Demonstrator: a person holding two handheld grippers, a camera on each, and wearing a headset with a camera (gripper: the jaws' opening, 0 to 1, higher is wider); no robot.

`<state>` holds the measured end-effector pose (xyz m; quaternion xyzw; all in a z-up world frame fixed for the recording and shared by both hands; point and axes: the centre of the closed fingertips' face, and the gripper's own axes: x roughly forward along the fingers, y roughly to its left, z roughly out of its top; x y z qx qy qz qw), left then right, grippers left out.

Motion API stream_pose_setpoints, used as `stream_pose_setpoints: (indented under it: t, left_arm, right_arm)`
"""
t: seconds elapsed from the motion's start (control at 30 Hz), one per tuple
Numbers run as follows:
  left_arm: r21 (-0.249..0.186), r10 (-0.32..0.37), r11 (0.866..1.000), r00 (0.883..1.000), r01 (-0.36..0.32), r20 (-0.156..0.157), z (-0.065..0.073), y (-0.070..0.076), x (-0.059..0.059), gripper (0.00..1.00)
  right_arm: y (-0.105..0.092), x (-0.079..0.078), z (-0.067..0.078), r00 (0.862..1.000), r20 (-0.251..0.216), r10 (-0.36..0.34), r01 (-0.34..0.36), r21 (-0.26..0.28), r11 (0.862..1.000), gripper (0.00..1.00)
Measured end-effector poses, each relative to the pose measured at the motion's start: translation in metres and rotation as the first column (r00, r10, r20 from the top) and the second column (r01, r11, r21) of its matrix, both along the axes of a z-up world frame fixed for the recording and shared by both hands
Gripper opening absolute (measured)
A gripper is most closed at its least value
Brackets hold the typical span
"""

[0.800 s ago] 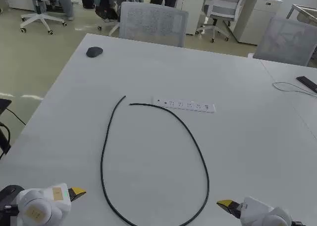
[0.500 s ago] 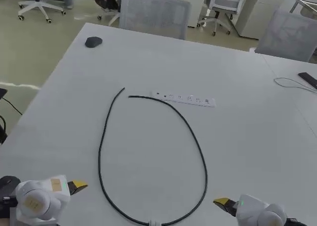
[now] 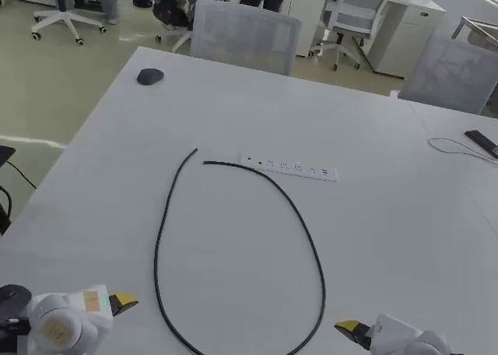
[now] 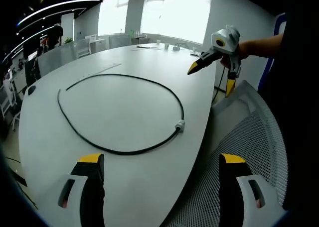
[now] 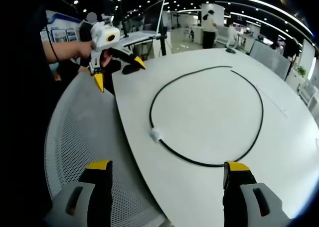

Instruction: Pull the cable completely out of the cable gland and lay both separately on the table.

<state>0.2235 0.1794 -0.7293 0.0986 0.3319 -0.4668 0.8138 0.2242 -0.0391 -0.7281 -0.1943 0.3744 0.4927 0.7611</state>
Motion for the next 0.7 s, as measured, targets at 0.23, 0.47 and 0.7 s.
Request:
stream_pose_setpoints:
  t: [0.23, 0.47, 0.7]
  left_arm:
    - [0.010, -0.008, 1.000, 1.000, 0.008, -0.003, -0.001, -0.001, -0.003, 0.96]
    - [0.021, 0.016, 1.000, 1.000, -0.016, 0.010, 0.000, -0.001, 0.000, 0.97]
    - [0.004, 0.052, 0.999, 0.999, -0.052, 0.005, 0.002, -0.006, 0.001, 0.97]
  right_arm:
    - [0.005, 0.002, -0.001, 1.000, 0.010, 0.025, -0.025, -0.010, 1.000, 0.92]
    - [0.010, 0.012, 0.000, 0.999, 0.006, 0.036, -0.036, -0.014, 0.999, 0.88]
    - [0.012, 0.020, -0.002, 0.998, 0.004, 0.056, -0.056, -0.034, 0.998, 0.84]
